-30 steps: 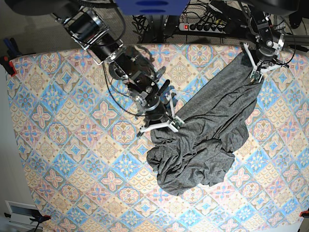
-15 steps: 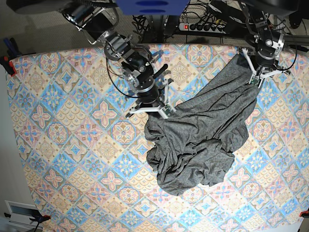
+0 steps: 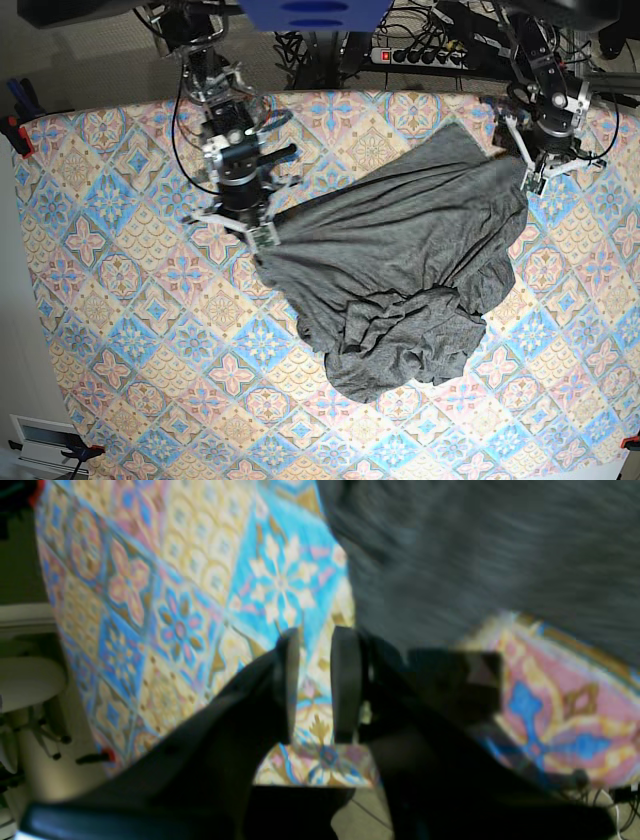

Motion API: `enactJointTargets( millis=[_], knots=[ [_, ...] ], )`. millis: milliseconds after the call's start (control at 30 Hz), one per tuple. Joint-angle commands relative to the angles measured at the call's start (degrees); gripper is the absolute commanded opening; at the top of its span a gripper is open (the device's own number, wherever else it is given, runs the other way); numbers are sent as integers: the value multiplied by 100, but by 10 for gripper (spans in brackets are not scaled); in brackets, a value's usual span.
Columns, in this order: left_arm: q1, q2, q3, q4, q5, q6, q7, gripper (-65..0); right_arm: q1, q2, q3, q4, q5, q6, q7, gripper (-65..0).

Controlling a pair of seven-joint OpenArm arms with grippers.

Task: Layout the t-shirt on the table in an organized manner, then fold the t-shirt properly
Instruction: 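Drag the held edge with the right gripper away from the left gripper, then regrasp the shirt with the left gripper and pull it outward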

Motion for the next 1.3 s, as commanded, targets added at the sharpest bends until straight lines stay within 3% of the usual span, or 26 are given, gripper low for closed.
enactJointTargets(
  millis=[0, 267, 667, 833, 967, 1067, 1133, 1267],
  knots=[
    [28, -37, 93, 92, -3, 32, -49, -548, 63, -1, 96, 115, -64, -46, 121, -650],
    [28, -37, 462, 92, 6, 32, -49, -548, -271, -1, 387, 123, -72, -46, 156, -650],
    [28, -37, 488, 92, 6, 32, -49, -546, -253, -27, 2593, 71, -72, -46, 147, -650],
    [19, -28, 515, 92, 6, 32, -49, -544, -253, -27, 2690, 71, -72, -46, 165, -650],
    [19, -28, 1007, 92, 24, 32, -49, -543, -253, -27, 2690, 62, -72, -46, 165, -650],
    [-25, -28, 1412, 92, 375, 32, -49, -543, -253, -27, 2681, 62, -72, -46, 138, -625],
    [-210, 16, 1728, 92, 859, 32, -40, -543, -253, -27, 2681, 62, -72, -46, 138, -573],
    [-473, 517, 1904, 84, 1835, 32, -58, -543, -262, -27, 2681, 106, -72, -11, 173, -476]
  ],
)
